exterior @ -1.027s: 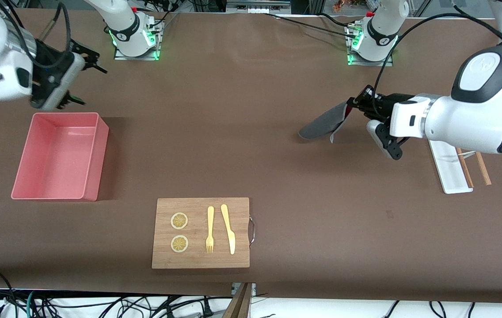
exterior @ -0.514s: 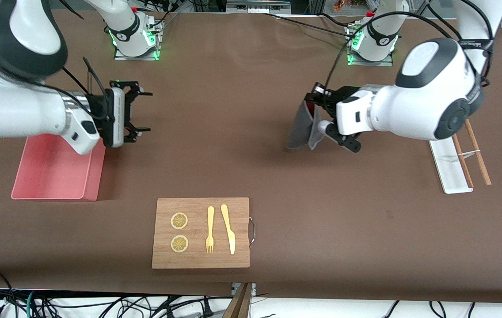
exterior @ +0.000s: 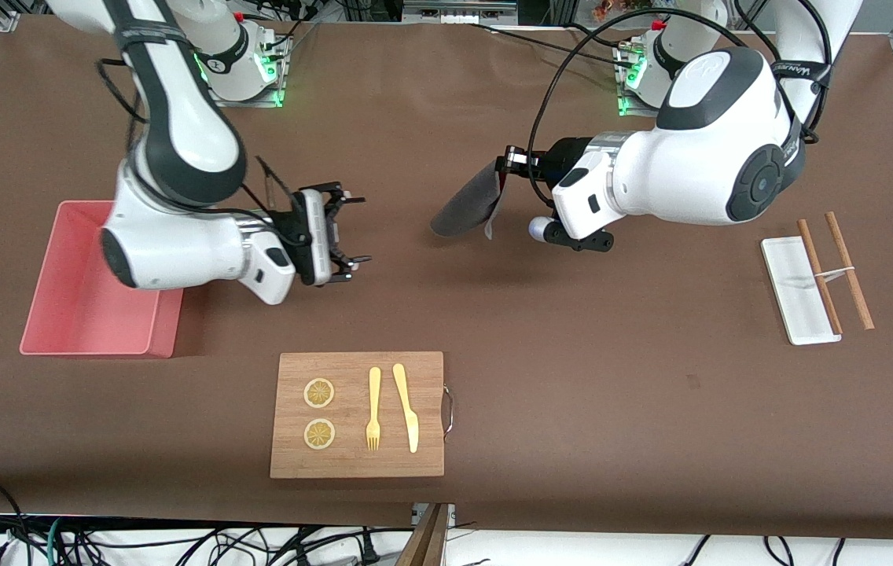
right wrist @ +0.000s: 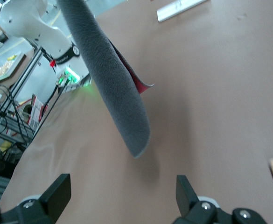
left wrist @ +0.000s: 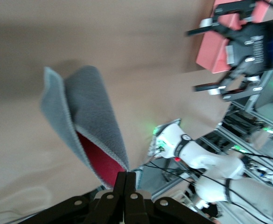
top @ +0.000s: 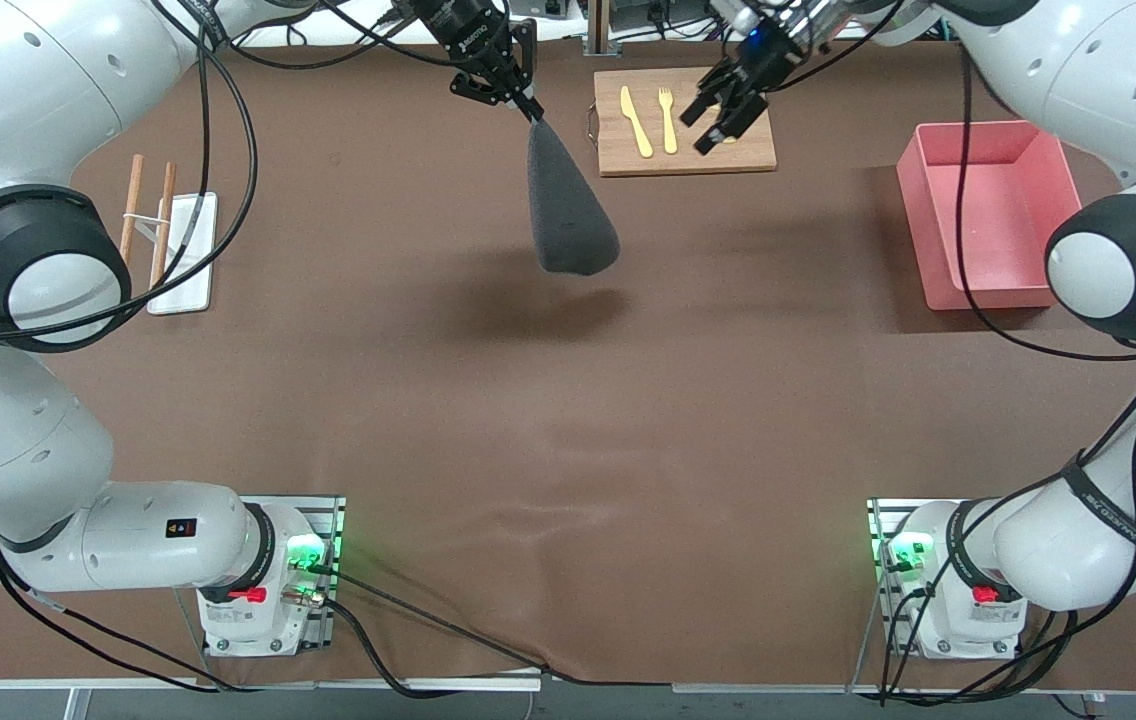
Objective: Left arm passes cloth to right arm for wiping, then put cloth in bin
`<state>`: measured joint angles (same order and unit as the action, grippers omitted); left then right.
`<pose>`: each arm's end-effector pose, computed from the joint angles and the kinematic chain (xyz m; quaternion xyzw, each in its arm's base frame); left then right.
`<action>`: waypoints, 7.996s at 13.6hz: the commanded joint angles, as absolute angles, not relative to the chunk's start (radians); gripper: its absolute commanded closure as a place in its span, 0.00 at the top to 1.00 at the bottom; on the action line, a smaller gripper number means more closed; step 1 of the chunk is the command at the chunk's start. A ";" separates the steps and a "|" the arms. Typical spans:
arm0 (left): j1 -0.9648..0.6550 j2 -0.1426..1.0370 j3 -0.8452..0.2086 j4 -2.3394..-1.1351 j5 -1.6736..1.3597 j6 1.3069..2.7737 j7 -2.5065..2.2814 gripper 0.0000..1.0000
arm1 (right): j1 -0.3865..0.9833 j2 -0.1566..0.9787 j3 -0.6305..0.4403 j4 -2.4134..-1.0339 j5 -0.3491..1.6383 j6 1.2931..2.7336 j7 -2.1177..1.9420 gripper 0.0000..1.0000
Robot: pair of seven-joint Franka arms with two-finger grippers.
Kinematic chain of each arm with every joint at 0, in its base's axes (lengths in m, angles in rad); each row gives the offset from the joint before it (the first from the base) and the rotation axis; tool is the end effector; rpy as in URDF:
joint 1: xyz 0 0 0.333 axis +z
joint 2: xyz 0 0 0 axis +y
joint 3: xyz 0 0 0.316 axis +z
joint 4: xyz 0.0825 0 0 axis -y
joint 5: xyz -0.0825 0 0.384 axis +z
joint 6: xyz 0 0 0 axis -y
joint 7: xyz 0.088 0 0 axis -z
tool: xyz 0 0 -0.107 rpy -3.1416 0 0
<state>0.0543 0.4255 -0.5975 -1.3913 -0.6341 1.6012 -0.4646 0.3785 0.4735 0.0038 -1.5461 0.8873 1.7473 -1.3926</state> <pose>0.5664 -0.3304 0.5233 0.9051 0.0078 -0.2597 0.3366 0.5955 0.3141 0.3876 -0.6672 -0.6102 -0.0907 0.4175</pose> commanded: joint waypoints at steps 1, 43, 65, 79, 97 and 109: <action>0.057 0.446 -0.594 -1.359 -0.676 1.595 -0.512 0.00 | 0.457 0.460 -0.002 -1.608 0.951 1.862 -1.419 0.99; 0.094 0.437 -0.595 -1.359 -0.663 1.569 -0.540 1.00 | 0.704 0.385 -0.218 -1.631 0.898 1.952 -1.142 0.00; 0.031 0.100 -0.168 -1.556 0.003 1.506 0.160 1.00 | 0.216 0.081 -0.103 -1.981 0.052 1.909 -0.123 0.00; -0.017 0.029 -0.087 -1.667 -0.006 1.609 0.015 1.00 | 0.179 0.399 -0.015 -2.049 -0.071 2.375 0.202 0.00; -0.025 0.051 -0.089 -1.632 -0.003 1.583 0.015 1.00 | 0.546 0.606 0.087 -1.775 -0.051 2.384 0.906 0.00; -0.025 0.052 -0.089 -1.631 -0.005 1.582 0.015 1.00 | 0.482 0.607 0.107 -1.715 0.135 2.275 0.784 0.00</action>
